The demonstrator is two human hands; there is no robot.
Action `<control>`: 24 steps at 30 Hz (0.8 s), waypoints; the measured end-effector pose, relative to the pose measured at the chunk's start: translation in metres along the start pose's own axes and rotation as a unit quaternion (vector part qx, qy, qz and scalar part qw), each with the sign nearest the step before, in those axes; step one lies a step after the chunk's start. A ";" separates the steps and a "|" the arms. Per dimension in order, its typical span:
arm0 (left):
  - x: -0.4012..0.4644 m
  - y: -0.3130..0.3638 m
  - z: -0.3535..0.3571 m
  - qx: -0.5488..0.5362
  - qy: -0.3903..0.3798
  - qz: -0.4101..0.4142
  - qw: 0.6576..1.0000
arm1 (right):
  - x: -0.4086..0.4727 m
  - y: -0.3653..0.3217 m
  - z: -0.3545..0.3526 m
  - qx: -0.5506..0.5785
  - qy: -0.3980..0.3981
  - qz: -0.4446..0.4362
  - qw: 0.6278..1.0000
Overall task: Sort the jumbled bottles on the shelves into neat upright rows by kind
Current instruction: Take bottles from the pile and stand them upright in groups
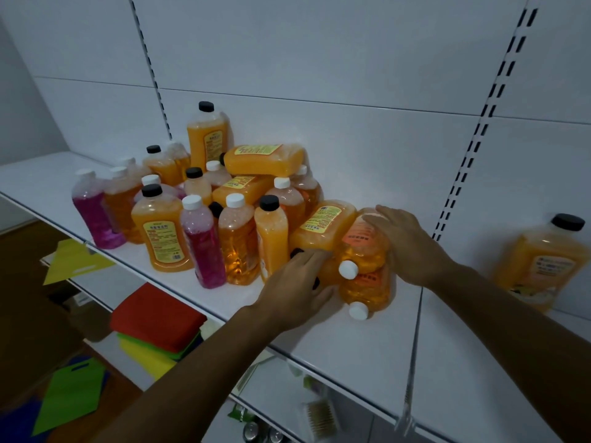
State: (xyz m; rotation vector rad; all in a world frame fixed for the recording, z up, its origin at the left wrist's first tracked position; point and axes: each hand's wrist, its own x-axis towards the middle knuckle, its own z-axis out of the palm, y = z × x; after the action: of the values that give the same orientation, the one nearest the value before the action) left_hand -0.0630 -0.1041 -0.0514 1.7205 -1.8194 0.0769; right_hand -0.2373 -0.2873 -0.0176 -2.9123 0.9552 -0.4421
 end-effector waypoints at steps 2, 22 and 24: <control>0.000 -0.001 -0.001 0.003 0.017 0.001 1.000 | -0.005 -0.004 -0.004 0.018 0.007 -0.003 1.000; -0.062 -0.066 -0.041 0.050 0.067 -0.146 0.986 | 0.050 -0.198 -0.004 0.121 0.111 0.019 0.986; -0.064 -0.068 -0.042 0.026 0.071 -0.154 0.985 | 0.049 -0.197 -0.005 0.138 0.119 0.017 0.983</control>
State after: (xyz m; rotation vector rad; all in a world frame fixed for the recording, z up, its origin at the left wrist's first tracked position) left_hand 0.0129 -0.0389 -0.0725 1.9599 -1.4446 0.1181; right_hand -0.0879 -0.1568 0.0251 -2.6300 0.8841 -0.8624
